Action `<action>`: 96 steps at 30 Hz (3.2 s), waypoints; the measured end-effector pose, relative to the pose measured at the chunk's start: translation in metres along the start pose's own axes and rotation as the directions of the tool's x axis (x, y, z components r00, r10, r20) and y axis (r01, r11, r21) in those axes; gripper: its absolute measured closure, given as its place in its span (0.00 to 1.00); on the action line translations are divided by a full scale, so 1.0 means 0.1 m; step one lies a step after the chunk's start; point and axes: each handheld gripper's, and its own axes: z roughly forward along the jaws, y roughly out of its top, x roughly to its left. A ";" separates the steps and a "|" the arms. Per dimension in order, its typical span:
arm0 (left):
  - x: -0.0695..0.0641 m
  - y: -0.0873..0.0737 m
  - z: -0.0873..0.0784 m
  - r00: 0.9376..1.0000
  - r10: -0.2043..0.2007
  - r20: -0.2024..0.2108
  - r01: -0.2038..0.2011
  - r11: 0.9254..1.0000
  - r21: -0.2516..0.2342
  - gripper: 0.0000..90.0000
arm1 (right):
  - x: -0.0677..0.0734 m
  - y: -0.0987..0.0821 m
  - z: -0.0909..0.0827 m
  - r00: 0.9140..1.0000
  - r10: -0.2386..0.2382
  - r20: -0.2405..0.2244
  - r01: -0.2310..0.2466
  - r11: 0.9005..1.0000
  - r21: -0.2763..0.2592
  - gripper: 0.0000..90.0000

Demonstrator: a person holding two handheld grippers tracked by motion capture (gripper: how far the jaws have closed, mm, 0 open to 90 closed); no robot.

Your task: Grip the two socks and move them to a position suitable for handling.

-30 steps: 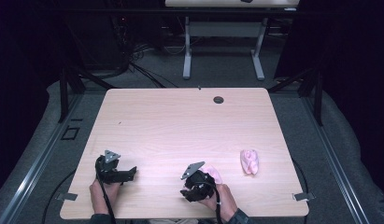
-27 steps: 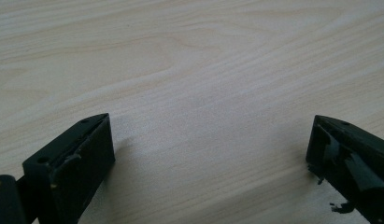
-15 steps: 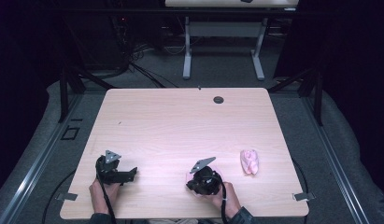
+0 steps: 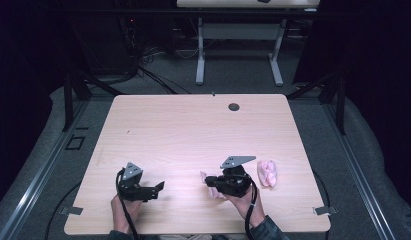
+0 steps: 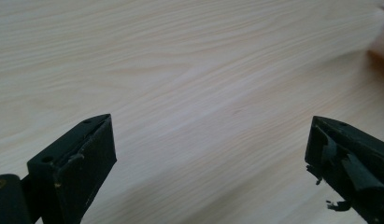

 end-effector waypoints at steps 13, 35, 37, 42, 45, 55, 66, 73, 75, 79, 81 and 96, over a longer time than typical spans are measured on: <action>-0.68 0.16 0.21 0.978 0.086 0.187 -0.072 0.994 -0.082 0.04 | 0.08 0.26 -0.17 0.998 -0.005 0.061 0.012 0.992 -0.127 0.95; -1.07 0.34 0.60 0.989 0.081 0.125 -0.069 0.993 -0.098 0.81 | 0.19 0.41 -0.30 0.997 -0.001 0.082 0.019 0.975 -0.220 0.95; -1.03 0.34 0.55 0.992 0.091 0.092 -0.083 0.993 -0.087 0.89 | 0.16 0.40 -0.35 0.997 0.005 0.078 0.013 0.974 -0.228 0.95; -1.00 0.41 0.34 0.983 0.180 -0.024 -0.181 0.980 -0.082 0.98 | 0.09 0.32 -0.43 0.996 0.029 0.084 -0.009 0.975 -0.224 0.95; -1.04 0.44 0.24 0.962 0.259 -0.090 -0.265 0.963 -0.052 0.98 | 0.04 0.23 -0.42 0.996 0.036 0.083 -0.019 0.980 -0.197 0.95; -1.29 0.17 0.42 0.936 0.344 0.079 -0.353 0.919 0.174 0.82 | -0.25 -0.43 -0.17 0.983 0.115 0.142 -0.123 0.991 0.046 0.94; -0.68 0.39 0.17 0.988 0.124 0.096 -0.136 0.982 0.130 0.41 | -0.33 -0.55 -0.34 0.973 0.106 0.206 -0.121 0.991 0.062 0.61; -0.64 0.43 0.51 0.991 0.096 0.097 -0.115 0.970 0.213 0.52 | -0.34 -0.55 -0.11 0.961 0.093 0.261 -0.131 0.983 0.132 0.61; -0.64 0.46 0.55 0.991 0.096 0.096 -0.115 0.968 0.223 0.59 | -0.35 -0.55 -0.07 0.960 0.089 0.265 -0.131 0.981 0.142 0.62; -0.65 0.48 0.62 0.990 0.106 0.092 -0.126 0.960 0.251 0.70 | -0.34 -0.55 -0.01 0.959 0.069 0.274 -0.113 0.982 0.148 0.69; -0.64 0.47 0.65 0.990 0.105 0.096 -0.127 0.955 0.268 0.74 | -0.34 -0.54 0.00 0.958 0.064 0.279 -0.111 0.981 0.156 0.73; -0.63 0.41 0.64 0.989 0.111 0.093 -0.132 0.954 0.269 0.98 | -0.36 -0.57 -0.01 0.963 0.072 0.258 -0.114 0.982 0.150 1.00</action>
